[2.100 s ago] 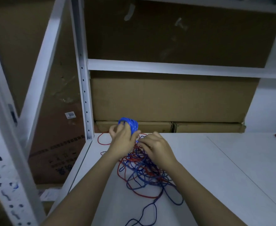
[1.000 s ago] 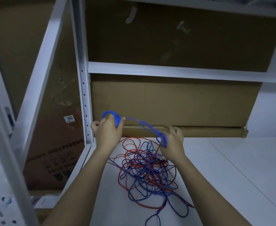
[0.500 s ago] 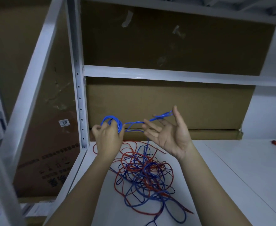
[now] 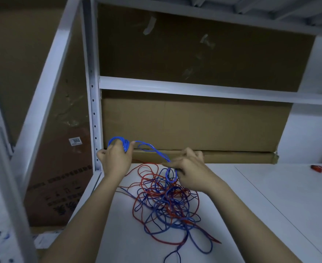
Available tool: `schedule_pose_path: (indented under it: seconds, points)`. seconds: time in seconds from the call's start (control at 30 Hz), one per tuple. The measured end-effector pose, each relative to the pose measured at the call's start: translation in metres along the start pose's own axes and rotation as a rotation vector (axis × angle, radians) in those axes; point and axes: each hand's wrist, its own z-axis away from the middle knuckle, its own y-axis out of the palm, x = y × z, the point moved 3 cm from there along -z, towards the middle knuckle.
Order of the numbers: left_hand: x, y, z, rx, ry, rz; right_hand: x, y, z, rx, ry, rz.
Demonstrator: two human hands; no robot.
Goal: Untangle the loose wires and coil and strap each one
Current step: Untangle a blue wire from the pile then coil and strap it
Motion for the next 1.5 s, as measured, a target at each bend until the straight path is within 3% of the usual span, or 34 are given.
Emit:
schedule_pose_path:
  seconds: [0.07, 0.2, 0.37, 0.53, 0.67, 0.87, 1.0, 1.13, 1.27, 1.4, 1.5]
  points:
    - [0.0, -0.001, 0.001, 0.003, -0.037, 0.044, 0.005, 0.007, 0.005, 0.034, -0.06, 0.134]
    - [-0.004, -0.005, 0.002, -0.007, -0.064, 0.08, 0.012, 0.016, 0.009, -0.057, -0.073, -0.019]
    - [0.001, -0.012, 0.006, 0.014, -0.11, 0.142, 0.01, 0.019, 0.016, -0.164, 0.056, -0.538]
    - [-0.001, -0.016, 0.014, 0.06, -0.183, 0.198, 0.009, 0.018, 0.011, -0.196, 0.233, -0.315]
    - [-0.005, -0.021, 0.025, 0.09, -0.215, 0.293, 0.001, 0.018, 0.006, -0.187, 0.348, -0.418]
    - [-0.009, -0.031, 0.03, 0.118, -0.196, 0.304, 0.011, 0.017, -0.003, -0.412, 0.174, -0.533]
    - [-0.002, -0.035, 0.032, 0.105, -0.222, 0.255, 0.01, 0.014, 0.005, -0.508, 0.165, -0.589]
    - [0.002, -0.037, 0.033, 0.08, -0.226, 0.173, 0.01, 0.002, 0.007, -0.397, 0.244, -0.78]
    - [0.0, -0.037, 0.03, 0.069, -0.245, 0.153, 0.015, -0.011, 0.011, -0.218, 0.149, -0.992]
    - [0.0, -0.036, 0.027, 0.074, -0.234, 0.154, 0.017, -0.007, 0.013, -0.032, 0.053, -0.669]
    - [0.0, -0.035, 0.028, 0.062, -0.234, 0.163, 0.011, 0.0, 0.012, -0.009, 0.142, -0.464]
